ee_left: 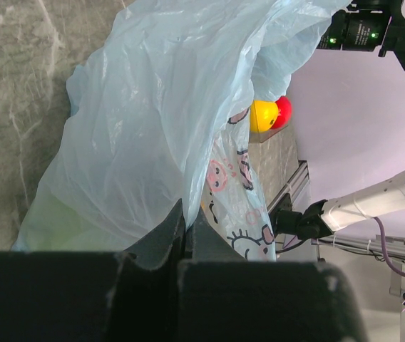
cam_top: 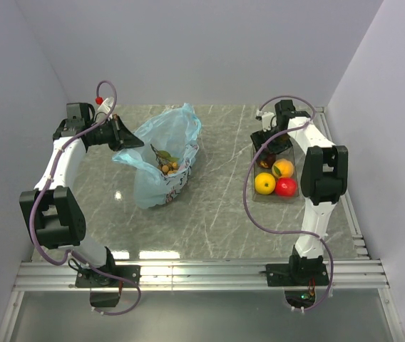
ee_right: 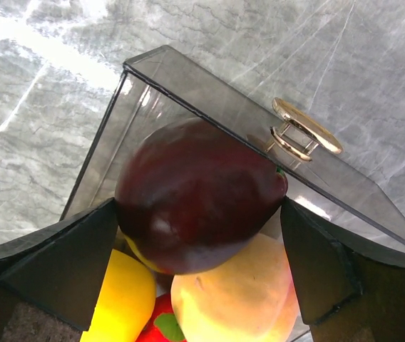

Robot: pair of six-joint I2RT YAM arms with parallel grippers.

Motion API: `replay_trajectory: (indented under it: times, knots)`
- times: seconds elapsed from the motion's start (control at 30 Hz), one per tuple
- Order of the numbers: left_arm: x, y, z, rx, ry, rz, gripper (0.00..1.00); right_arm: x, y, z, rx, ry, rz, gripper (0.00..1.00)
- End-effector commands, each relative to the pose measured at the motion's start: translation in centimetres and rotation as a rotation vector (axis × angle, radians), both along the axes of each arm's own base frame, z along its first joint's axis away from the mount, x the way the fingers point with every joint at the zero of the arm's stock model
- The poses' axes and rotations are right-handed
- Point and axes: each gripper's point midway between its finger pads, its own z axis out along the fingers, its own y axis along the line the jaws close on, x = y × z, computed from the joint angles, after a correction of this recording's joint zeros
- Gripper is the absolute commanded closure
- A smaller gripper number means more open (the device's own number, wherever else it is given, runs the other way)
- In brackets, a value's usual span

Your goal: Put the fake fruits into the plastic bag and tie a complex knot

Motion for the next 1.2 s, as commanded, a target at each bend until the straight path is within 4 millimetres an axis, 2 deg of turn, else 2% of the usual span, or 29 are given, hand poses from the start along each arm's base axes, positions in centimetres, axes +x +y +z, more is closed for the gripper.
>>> replay_trajectory:
  times: [0.0,0.23,0.33,0.43,0.53,0.57,0.6,0.73,1.0,1.03,1.1,1.13,1.17]
  knots:
    - [0.4,0.0,1.2,0.01,-0.063,-0.015,0.99,0.8,-0.6,-1.3,-0.044,-0.022,-0.006,0.0]
    - [0.2,0.0,0.9,0.009,-0.055,-0.012,0.99,1.0,-0.4,-1.8,-0.046,-0.013,-0.003,0.0]
    - [0.3,0.0,0.9,0.009,-0.055,-0.013,0.99,0.6,-0.7,-2.3,-0.058,0.013,-0.007,0.0]
    - [0.4,0.1,0.7,0.009,-0.052,-0.013,0.99,0.2,-0.7,-2.0,-0.057,0.008,0.001,0.0]
    - [0.4,0.0,0.9,0.009,-0.055,-0.015,0.99,-0.1,-0.5,-0.7,-0.044,-0.011,0.003,0.15]
    - [0.5,0.1,0.9,0.01,-0.058,-0.014,0.99,-0.1,-0.4,0.5,-0.037,-0.035,0.0,0.19]
    - [0.4,0.1,1.0,0.01,-0.059,-0.014,0.99,-0.2,-0.3,1.2,-0.028,-0.045,-0.001,0.24]
    - [0.4,0.0,0.9,0.007,-0.057,-0.014,0.99,-0.5,-0.1,3.7,-0.011,-0.086,-0.006,0.36]
    - [0.6,0.0,0.9,0.004,-0.058,-0.015,0.99,-0.9,0.4,8.2,0.032,-0.138,-0.008,0.39]
    - [0.5,-0.1,0.9,0.003,-0.058,-0.018,0.99,-0.5,0.8,9.6,0.052,-0.166,-0.013,0.39]
    - [0.5,0.0,1.0,-0.001,-0.059,-0.018,0.99,-0.9,2.3,12.4,0.133,-0.198,0.009,0.39]
    - [0.5,-0.1,1.0,-0.003,-0.057,-0.018,0.99,-0.6,3.4,15.1,0.177,-0.25,0.007,0.39]
    - [0.4,-0.1,1.0,-0.004,-0.06,-0.019,0.99,-0.9,5.0,16.6,0.243,-0.26,0.041,0.39]
